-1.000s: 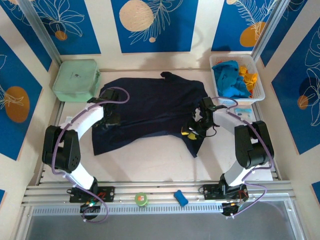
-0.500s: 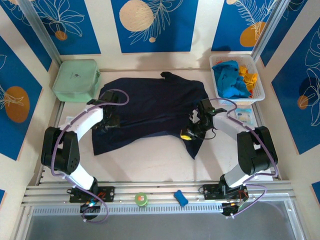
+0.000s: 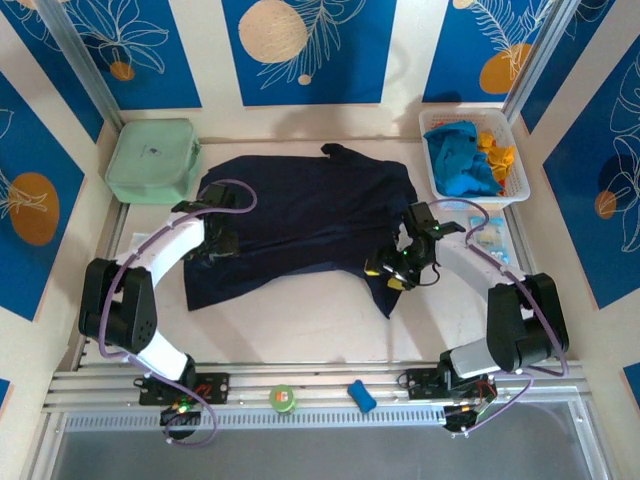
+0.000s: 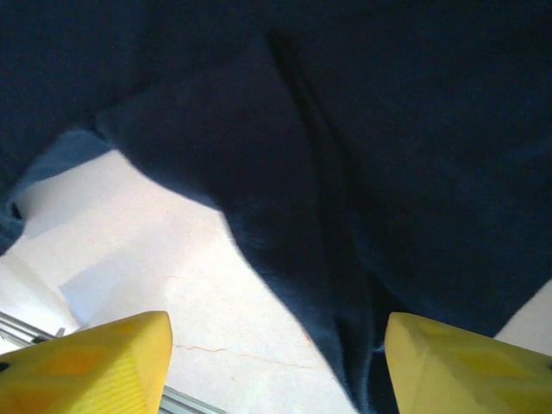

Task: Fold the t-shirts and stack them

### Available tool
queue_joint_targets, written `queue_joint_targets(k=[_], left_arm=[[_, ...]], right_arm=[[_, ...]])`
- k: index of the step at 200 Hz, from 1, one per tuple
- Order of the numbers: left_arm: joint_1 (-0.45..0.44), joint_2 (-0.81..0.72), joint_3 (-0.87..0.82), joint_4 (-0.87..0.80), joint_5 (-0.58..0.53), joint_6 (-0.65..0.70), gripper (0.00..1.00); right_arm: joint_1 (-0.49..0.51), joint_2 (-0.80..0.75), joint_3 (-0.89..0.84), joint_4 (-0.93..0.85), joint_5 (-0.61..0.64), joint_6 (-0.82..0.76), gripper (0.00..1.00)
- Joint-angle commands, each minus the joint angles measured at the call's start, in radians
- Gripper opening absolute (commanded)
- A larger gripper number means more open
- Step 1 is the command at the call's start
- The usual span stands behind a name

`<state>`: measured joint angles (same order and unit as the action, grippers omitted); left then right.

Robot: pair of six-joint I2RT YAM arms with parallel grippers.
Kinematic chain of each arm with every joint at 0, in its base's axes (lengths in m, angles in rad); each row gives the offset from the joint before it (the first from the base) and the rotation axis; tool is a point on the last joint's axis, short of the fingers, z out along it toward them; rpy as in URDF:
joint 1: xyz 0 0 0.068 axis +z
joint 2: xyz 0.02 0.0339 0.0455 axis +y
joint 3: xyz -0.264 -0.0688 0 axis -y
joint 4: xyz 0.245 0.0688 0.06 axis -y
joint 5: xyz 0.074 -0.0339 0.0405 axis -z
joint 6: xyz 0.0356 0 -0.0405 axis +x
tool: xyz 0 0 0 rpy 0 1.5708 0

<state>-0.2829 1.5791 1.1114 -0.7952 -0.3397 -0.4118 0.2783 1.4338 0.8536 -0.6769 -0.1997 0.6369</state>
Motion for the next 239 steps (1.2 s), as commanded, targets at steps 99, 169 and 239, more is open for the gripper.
queue_joint_targets(k=[99, 169, 239], left_arm=[[-0.011, -0.037, -0.022, -0.019, -0.019, -0.005, 0.92], [-0.011, -0.036, -0.035, -0.012, -0.013, -0.006, 0.92], [-0.013, -0.034, -0.042, -0.004, -0.009, -0.007, 0.92]], right_arm=[[-0.002, 0.053, -0.072, 0.184, -0.148, 0.063, 0.49], [0.001, 0.051, -0.08, 0.209, -0.162, 0.078, 0.22], [0.091, 0.048, -0.069, 0.149, -0.127, -0.015, 0.0]])
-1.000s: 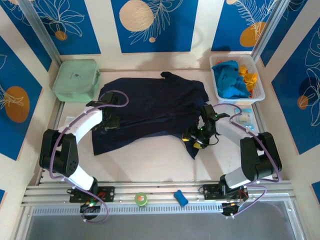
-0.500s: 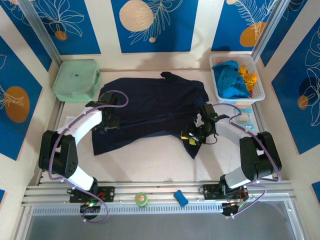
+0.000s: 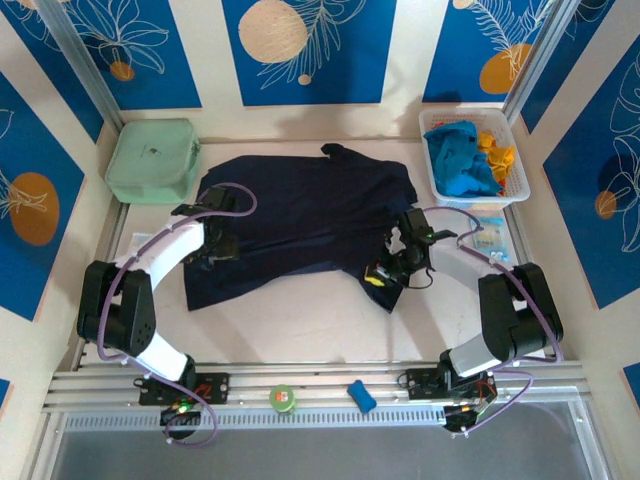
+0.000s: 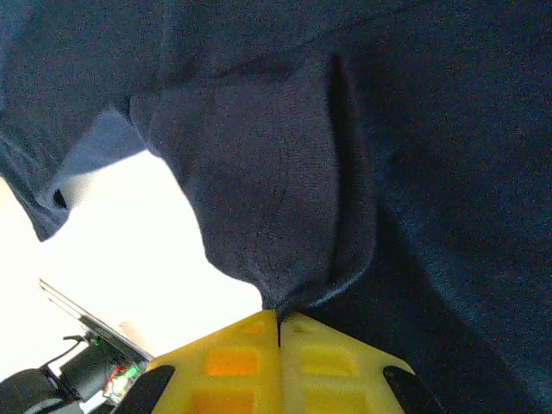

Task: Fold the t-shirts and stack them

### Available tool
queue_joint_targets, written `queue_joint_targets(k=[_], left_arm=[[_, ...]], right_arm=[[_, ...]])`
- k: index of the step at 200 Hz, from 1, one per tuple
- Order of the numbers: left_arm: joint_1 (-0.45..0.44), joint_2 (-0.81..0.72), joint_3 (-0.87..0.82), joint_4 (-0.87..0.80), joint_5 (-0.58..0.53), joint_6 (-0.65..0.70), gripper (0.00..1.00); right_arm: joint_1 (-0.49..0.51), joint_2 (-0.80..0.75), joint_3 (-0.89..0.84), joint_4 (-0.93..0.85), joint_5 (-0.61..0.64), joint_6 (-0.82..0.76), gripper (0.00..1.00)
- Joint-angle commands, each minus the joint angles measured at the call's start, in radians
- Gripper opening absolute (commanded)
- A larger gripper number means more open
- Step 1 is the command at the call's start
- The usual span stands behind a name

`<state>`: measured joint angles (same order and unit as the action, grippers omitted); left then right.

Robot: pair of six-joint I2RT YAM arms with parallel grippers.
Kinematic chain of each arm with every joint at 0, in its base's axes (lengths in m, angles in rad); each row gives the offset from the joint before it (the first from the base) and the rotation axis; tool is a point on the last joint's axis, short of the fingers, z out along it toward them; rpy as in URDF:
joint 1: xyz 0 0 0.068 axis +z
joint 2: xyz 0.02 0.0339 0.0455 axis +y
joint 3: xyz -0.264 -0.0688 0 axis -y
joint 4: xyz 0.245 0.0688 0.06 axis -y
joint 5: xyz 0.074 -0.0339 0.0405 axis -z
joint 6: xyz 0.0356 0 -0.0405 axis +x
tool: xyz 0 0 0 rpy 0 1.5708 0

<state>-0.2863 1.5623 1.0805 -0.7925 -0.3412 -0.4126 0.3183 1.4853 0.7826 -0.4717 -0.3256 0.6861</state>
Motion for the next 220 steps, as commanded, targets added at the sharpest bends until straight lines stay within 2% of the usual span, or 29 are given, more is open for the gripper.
queue_joint_targets(k=[1, 32, 71, 92, 127, 140, 158, 184, 213, 220], left_arm=[[-0.009, -0.018, -0.011, -0.007, -0.007, -0.006, 0.92], [-0.009, -0.018, -0.017, -0.01, -0.022, -0.005, 0.92], [-0.008, -0.018, -0.013, -0.025, -0.044, -0.002, 0.92], [-0.009, -0.021, -0.008, -0.031, -0.05, -0.003, 0.92], [-0.009, -0.015, -0.005, -0.034, -0.061, -0.022, 0.92], [-0.01, -0.01, -0.009, -0.031, -0.06, -0.029, 0.92], [-0.009, -0.003, -0.012, -0.022, -0.05, -0.037, 0.92], [-0.014, 0.008, -0.009, -0.019, -0.041, -0.042, 0.92], [-0.022, 0.012, -0.012, -0.013, -0.04, -0.05, 0.92], [-0.025, 0.014, -0.012, -0.011, -0.038, -0.049, 0.92]], right_arm=[[0.053, -0.003, 0.003, -0.058, 0.001, -0.067, 0.0], [0.193, 0.009, 0.034, -0.148, 0.053, -0.129, 0.0], [0.377, 0.066, 0.081, -0.266, 0.195, -0.132, 0.0], [0.446, 0.086, 0.107, -0.322, 0.255, -0.132, 0.0], [0.525, 0.068, 0.146, -0.421, 0.352, -0.132, 0.06], [0.558, 0.042, 0.154, -0.428, 0.348, -0.153, 0.07], [0.613, 0.004, 0.146, -0.386, 0.274, -0.196, 0.07], [0.676, 0.013, 0.154, -0.38, 0.247, -0.223, 0.2], [0.756, 0.034, 0.176, -0.415, 0.339, -0.233, 0.44], [0.772, 0.026, 0.178, -0.415, 0.358, -0.232, 0.47]])
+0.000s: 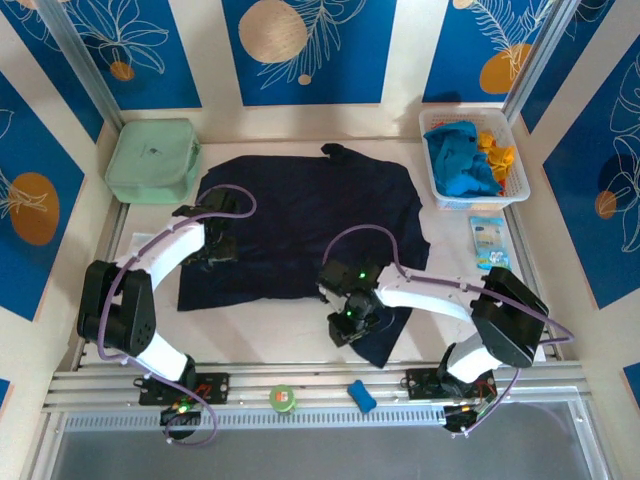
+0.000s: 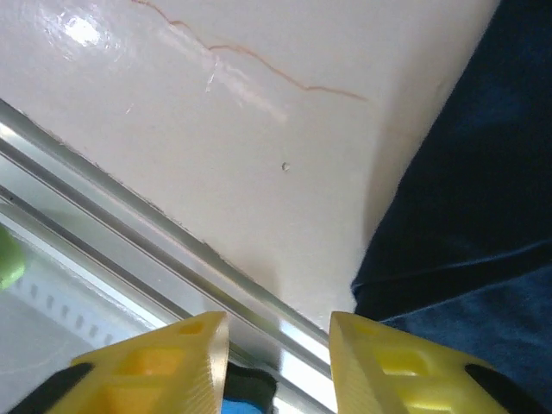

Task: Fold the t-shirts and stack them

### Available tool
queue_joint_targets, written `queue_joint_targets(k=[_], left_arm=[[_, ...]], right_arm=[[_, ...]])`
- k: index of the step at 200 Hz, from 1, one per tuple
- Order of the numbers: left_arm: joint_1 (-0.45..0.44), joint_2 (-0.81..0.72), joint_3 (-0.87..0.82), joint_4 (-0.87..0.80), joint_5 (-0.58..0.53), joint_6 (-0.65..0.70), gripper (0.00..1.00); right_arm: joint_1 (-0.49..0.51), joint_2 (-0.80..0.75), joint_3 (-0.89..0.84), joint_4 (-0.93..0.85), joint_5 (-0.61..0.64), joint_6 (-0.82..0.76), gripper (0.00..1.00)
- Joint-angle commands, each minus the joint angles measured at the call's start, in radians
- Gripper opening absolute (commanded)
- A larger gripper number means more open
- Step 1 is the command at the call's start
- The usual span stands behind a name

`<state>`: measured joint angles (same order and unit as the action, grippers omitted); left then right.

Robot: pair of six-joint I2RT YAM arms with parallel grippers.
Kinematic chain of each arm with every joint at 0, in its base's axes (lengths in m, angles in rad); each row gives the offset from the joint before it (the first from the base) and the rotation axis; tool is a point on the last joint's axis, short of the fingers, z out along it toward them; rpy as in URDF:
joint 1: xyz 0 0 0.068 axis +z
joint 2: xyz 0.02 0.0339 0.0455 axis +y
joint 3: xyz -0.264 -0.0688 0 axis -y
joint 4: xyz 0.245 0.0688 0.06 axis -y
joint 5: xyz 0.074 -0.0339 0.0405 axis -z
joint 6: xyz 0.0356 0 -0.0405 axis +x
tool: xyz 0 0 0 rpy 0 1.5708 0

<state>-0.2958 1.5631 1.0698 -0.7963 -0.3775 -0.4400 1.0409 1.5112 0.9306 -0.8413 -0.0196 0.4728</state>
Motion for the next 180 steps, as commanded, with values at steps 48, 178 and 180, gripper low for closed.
queue_joint_targets(k=[48, 178, 180], left_arm=[[-0.034, 0.029, 0.001, -0.001, -0.001, -0.034, 0.92], [-0.056, 0.046, 0.005, 0.004, -0.002, -0.037, 0.92], [-0.055, 0.047, 0.005, 0.004, -0.002, -0.037, 0.92]], right_arm=[[-0.07, -0.123, 0.006, -0.045, 0.125, 0.081, 0.46], [-0.381, -0.082, -0.143, 0.177, -0.055, 0.241, 0.43], [-0.381, -0.077, -0.141, 0.177, -0.054, 0.24, 0.43]])
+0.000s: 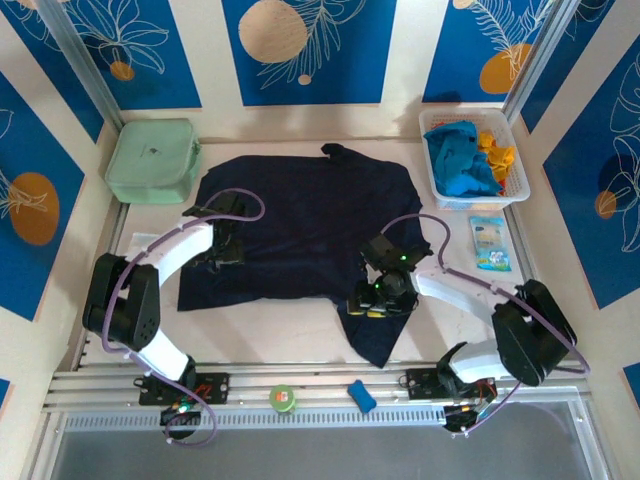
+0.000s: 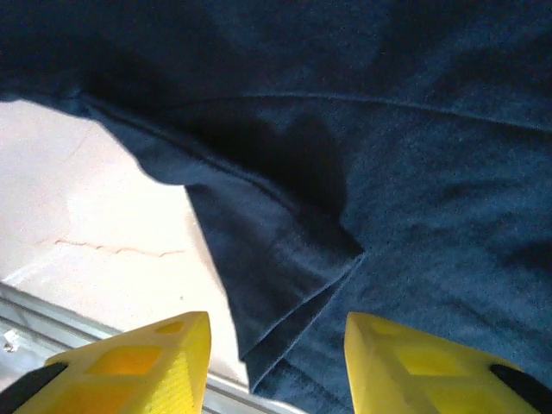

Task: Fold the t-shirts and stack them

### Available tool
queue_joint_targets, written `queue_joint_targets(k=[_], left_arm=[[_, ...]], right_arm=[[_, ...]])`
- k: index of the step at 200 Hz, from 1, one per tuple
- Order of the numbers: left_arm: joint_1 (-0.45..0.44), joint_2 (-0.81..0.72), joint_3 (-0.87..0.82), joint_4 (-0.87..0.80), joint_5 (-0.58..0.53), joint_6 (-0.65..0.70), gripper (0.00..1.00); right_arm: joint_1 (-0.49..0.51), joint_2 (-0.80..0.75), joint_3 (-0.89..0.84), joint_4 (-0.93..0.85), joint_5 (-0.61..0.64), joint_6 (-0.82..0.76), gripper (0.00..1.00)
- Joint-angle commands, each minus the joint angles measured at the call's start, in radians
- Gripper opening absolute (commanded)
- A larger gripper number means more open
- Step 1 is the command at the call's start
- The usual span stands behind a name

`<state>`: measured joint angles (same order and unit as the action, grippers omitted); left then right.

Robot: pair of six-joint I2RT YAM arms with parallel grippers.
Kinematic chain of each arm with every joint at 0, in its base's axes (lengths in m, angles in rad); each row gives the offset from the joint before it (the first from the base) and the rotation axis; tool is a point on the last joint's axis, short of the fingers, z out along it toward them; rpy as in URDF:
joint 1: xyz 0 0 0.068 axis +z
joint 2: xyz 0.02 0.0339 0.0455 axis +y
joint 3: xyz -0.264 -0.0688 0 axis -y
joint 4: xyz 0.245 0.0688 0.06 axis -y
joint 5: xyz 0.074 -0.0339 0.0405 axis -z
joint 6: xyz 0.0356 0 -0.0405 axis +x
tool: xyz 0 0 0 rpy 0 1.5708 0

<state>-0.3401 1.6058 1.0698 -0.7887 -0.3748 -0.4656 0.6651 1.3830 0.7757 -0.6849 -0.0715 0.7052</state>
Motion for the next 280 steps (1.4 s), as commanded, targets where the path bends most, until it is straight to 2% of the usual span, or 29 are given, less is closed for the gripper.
queue_joint_targets(k=[1, 104, 125, 154, 181, 195, 220, 241, 280], left_arm=[[-0.011, 0.004, 0.005, -0.003, -0.005, -0.011, 0.92], [-0.014, 0.007, 0.003, 0.002, 0.001, -0.011, 0.92], [-0.015, 0.009, 0.001, 0.003, -0.001, -0.011, 0.92], [-0.015, 0.007, 0.002, 0.003, -0.004, -0.01, 0.92], [-0.014, 0.011, 0.004, 0.002, -0.002, -0.01, 0.92], [-0.016, 0.012, 0.005, 0.002, -0.001, -0.01, 0.92], [-0.016, 0.014, 0.004, 0.004, -0.001, -0.011, 0.92], [-0.016, 0.014, 0.005, 0.003, -0.003, -0.01, 0.92], [-0.018, 0.015, 0.005, 0.001, -0.002, -0.01, 0.92]], right_arm=[[-0.005, 0.054, 0.014, 0.021, -0.001, 0.008, 0.43], [-0.005, 0.139, 0.028, 0.053, 0.052, 0.002, 0.4], [-0.005, 0.156, 0.036, 0.062, 0.046, 0.002, 0.34], [-0.002, 0.151, 0.051, 0.049, 0.044, 0.0, 0.21], [0.007, 0.123, 0.061, 0.015, 0.047, -0.003, 0.04], [0.018, 0.105, 0.064, -0.005, 0.047, -0.003, 0.0], [0.06, 0.081, 0.071, -0.019, 0.026, -0.018, 0.0], [0.132, 0.092, 0.096, -0.011, -0.01, -0.051, 0.0], [0.28, 0.196, 0.171, 0.019, -0.076, -0.104, 0.0]])
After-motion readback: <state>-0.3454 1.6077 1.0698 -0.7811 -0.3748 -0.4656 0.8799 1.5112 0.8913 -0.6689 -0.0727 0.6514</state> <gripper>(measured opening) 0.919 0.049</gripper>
